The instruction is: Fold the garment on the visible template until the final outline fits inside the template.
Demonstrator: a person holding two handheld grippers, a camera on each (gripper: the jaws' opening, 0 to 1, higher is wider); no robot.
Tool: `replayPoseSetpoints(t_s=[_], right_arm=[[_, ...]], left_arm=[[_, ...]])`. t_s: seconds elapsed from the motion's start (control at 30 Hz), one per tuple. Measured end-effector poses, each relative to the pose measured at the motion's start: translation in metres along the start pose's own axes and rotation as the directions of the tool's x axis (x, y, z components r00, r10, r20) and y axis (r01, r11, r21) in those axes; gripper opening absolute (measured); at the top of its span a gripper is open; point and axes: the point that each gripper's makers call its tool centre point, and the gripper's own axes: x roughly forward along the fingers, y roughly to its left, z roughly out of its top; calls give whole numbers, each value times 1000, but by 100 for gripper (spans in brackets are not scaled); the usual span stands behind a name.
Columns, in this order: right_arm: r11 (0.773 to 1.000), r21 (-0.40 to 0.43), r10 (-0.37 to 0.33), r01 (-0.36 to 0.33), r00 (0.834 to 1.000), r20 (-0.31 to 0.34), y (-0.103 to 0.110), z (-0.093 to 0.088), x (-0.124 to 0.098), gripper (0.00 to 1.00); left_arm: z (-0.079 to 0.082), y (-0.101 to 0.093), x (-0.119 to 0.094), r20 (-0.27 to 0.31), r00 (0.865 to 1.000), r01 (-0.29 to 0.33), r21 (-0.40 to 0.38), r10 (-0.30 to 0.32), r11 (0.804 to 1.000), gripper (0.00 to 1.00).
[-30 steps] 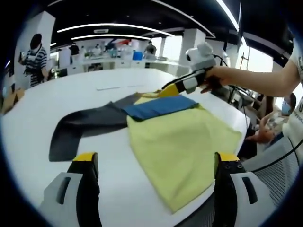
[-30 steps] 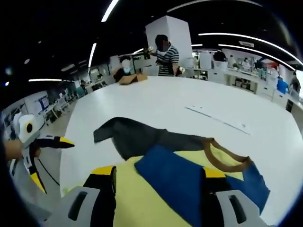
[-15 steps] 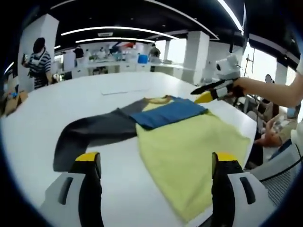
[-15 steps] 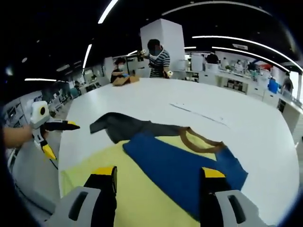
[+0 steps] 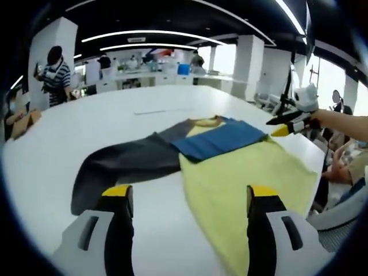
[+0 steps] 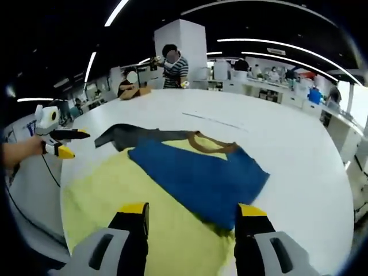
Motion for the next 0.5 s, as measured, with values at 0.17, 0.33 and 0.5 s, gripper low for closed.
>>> replayPoseSetpoints(t_s=[0.17,0.33,0.5], right_arm=[[997,-21,-70,69,997,-16,-18,-11,-2,40],[994,-25,-111,111,993,-34,-29,-20,1,31],[992,-37,-120,119,992,-38,-33,-22,4,21]], left_arm=[[7,-1,19,12,1000,-1,0,1,1000,69],[6,-3,40,-6,1000,6,12,-6,1000,62],[0,4,60,-26,1000,-3,-4,2,1000,53]])
